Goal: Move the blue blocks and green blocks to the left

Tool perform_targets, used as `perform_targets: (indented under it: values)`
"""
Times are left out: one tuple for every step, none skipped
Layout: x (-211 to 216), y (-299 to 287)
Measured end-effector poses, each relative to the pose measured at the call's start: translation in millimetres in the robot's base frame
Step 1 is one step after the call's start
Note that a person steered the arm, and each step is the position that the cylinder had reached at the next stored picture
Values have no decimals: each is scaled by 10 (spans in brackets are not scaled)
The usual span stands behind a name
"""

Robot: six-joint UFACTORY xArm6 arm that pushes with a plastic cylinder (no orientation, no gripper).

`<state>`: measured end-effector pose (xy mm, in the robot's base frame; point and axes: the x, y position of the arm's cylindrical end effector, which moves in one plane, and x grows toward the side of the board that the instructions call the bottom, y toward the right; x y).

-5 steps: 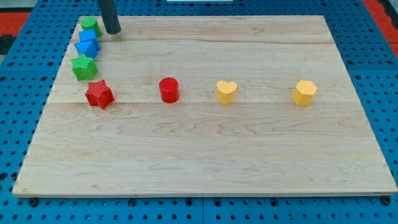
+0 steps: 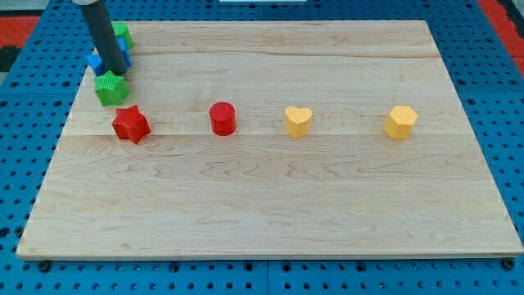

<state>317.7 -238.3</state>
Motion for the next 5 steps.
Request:
perform_targets:
  values:
    - [-91, 52]
    - [-151, 410]
    - [-151, 476]
    - [-375, 524]
    - [-356, 240]
